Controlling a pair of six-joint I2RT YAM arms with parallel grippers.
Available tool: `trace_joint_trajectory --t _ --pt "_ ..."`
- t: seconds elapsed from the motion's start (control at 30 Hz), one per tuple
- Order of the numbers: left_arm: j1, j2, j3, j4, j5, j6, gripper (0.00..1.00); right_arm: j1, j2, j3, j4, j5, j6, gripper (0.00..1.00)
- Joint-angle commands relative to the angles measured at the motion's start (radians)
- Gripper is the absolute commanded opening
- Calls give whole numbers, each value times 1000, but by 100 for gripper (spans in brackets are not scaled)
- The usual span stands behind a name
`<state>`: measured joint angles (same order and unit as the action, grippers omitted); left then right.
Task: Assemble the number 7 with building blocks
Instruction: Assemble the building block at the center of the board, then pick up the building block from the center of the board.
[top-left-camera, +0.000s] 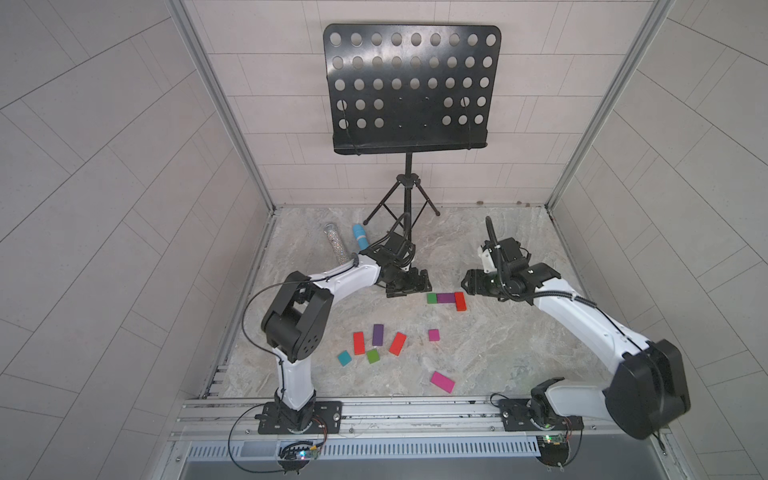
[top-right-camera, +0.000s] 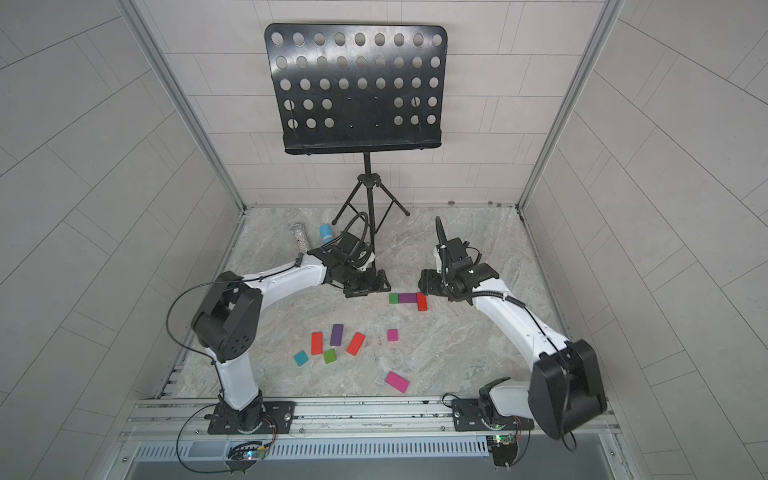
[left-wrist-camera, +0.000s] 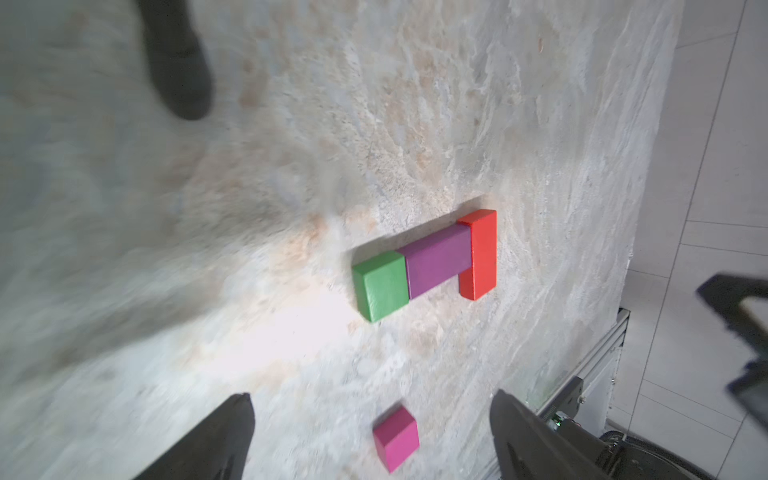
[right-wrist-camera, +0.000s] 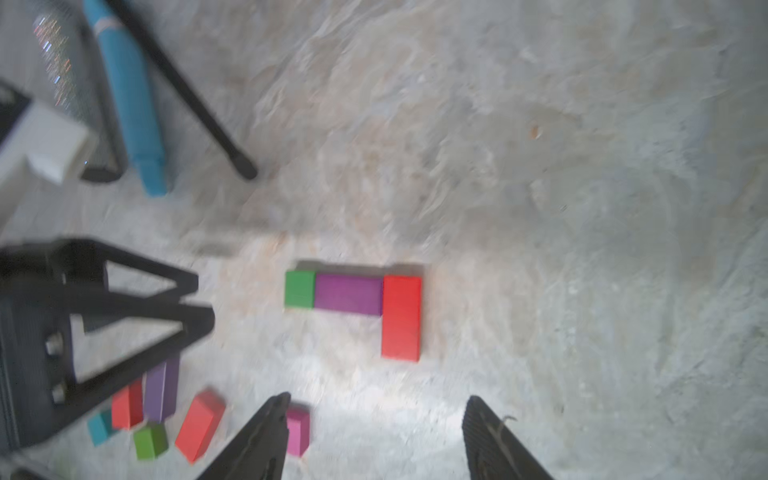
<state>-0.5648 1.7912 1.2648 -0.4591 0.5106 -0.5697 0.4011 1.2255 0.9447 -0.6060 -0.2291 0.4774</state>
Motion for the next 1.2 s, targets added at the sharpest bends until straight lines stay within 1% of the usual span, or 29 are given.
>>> trace_joint_trajectory --t 0.0,0.03,0.1,0.23,0.3,0.4,0.5,0.6,0.63,0.8,0.97,1.17 --pt "74 -144 -83 -93 -30 68 100 210 -151 -100 -150 89 -54 69" --pt "96 -182 -107 -114 -35 81 100 281 -197 -124 -171 126 -26 69" --pt "161 -270 -156 -167 -50 112 100 406 -310 -189 -203 173 73 69" --pt "293 -386 -221 -245 -43 156 100 559 -457 -312 -208 206 279 65" --pt "335 -408 -233 -273 -31 178 100 639 -476 -360 -214 245 328 64" --pt "361 -408 -237 -300 -10 196 100 739 -424 -361 -210 306 324 65" --pt "362 -413 -252 -283 24 177 100 775 -313 -338 -189 332 290 65" --pt "362 -429 -268 -258 32 156 100 784 -202 -325 -137 329 244 66" --pt "362 -432 -270 -256 36 156 100 785 -167 -291 -123 328 230 66" --pt "362 -436 -277 -258 49 159 100 799 -8 -235 -79 284 158 66" --pt "368 -456 -285 -271 36 166 100 835 72 -189 -37 257 126 65" --pt "388 -437 -282 -316 37 184 100 880 136 -171 -59 246 110 64"
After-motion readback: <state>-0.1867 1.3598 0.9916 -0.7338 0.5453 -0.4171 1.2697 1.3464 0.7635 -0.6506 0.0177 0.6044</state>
